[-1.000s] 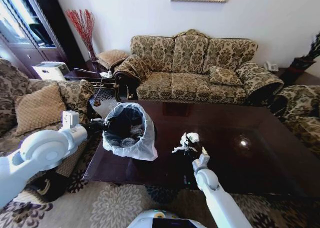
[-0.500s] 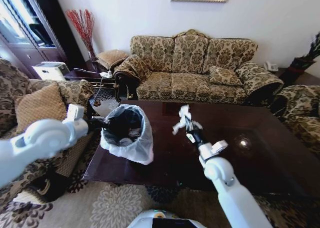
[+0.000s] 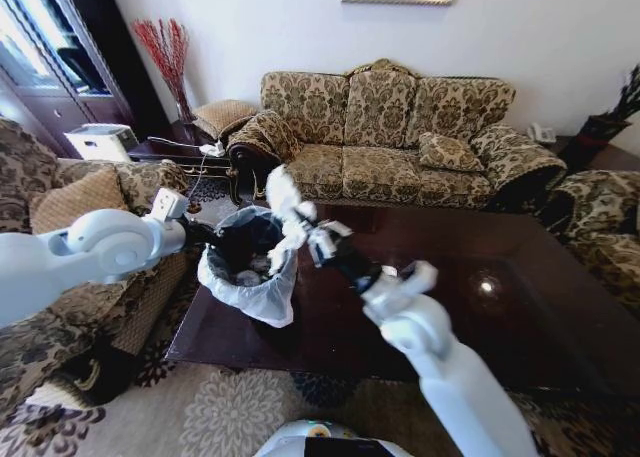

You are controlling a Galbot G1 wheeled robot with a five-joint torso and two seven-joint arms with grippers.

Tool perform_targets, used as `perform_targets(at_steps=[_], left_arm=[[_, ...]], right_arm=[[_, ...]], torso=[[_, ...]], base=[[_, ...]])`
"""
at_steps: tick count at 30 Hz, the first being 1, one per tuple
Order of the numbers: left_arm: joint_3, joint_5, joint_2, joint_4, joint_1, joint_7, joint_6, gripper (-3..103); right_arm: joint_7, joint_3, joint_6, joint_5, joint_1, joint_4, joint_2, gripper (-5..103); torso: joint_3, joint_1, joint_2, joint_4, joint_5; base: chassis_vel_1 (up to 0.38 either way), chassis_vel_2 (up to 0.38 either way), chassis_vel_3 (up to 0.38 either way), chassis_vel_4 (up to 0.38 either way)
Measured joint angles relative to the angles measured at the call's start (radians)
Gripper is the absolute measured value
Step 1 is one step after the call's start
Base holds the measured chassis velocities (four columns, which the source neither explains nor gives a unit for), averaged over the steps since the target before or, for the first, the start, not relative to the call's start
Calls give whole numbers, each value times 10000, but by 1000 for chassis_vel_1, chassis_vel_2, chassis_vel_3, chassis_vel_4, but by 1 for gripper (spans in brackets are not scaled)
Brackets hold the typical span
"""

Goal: Move to the front of the table and place the trash on the table into the trash bin.

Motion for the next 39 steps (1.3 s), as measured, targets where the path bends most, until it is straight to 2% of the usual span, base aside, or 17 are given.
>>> perform_targets(at_steps=[3,6,8,9,11,12,15,22,26,27,28,29,31,32,33,35,39], left_arm=[[-3,-63,-44,-198,-27,-19,0,0],[-4,-82,-71,-369,-22,-103,-7,0],[-6,-99,-93,-457,-19,-114,-7,0],[-6,-107,-114,-501,-19,-116,-7,0],[-6,-111,-128,-515,-19,-118,-7,0],[-6,-116,-186,-552,-20,-137,-6,0],[-2,-115,-285,-585,-21,-144,4,0],[48,12,-629,-542,-24,-147,20,0],[70,182,-855,-479,-75,-146,76,0],[58,189,-976,-481,-141,-153,135,0],[2,183,-1120,-474,-212,-172,149,0],[2,183,-1120,-474,-212,-172,149,0],[-33,232,-1260,-438,-241,-200,147,0],[-33,232,-1260,-438,-241,-200,147,0],[-30,328,-1355,-442,-224,-181,145,0],[-25,368,-1398,-445,-212,-173,145,0],[42,902,-1720,-558,-160,-50,113,0]], right_arm=[[46,-189,-152,-87,148,-272,207,3],[33,-364,-263,-173,248,-465,318,19],[79,-459,-292,-325,291,-542,345,19],[106,-505,-310,-410,307,-594,371,29],[122,-519,-319,-440,311,-612,389,29],[141,-538,-329,-514,297,-648,433,40],[119,-498,-255,-503,187,-594,443,45],[-433,192,378,-111,-425,-84,176,73],[-582,1151,1345,-302,-1281,509,74,89],[-433,1503,1577,-380,-1602,674,94,89],[314,2208,1851,-632,-2333,797,141,97],[314,2208,1851,-632,-2333,797,141,97],[1863,3070,1634,-848,-3328,381,180,99],[1863,3070,1634,-848,-3328,381,180,99],[2672,3497,1358,-690,-3716,-170,203,100],[2827,3640,1305,-621,-3781,-362,209,100],[3199,4539,1303,-684,-3338,-3179,283,100]], torso=[[-1,-1,1,-3,-1],[-1,-4,1,-3,2],[-1,-4,1,-3,2],[-1,-3,1,-3,0],[-1,-3,1,-4,0],[0,-2,0,-3,1],[-1,-2,1,-3,1],[-1,-2,1,-3,1],[-1,-2,0,-4,2],[-1,-3,0,-3,0],[-3,-4,1,-1,1],[-3,-4,1,-1,1],[-3,-5,1,-5,2],[-3,-5,1,-5,2],[-2,-4,1,-8,4],[-2,-4,1,-8,3],[-2,-4,-1,1,3]], base=[[0,0,0,0],[0,0,0,0],[0,0,0,0],[0,0,0,0],[0,0,0,0],[0,0,0,0],[0,0,0,0],[0,0,0,0],[0,0,0,0],[0,0,0,0],[0,0,0,0],[0,0,0,0],[0,0,0,0],[0,0,0,0],[0,0,0,0],[0,0,0,0],[-37,-41,31,58]])
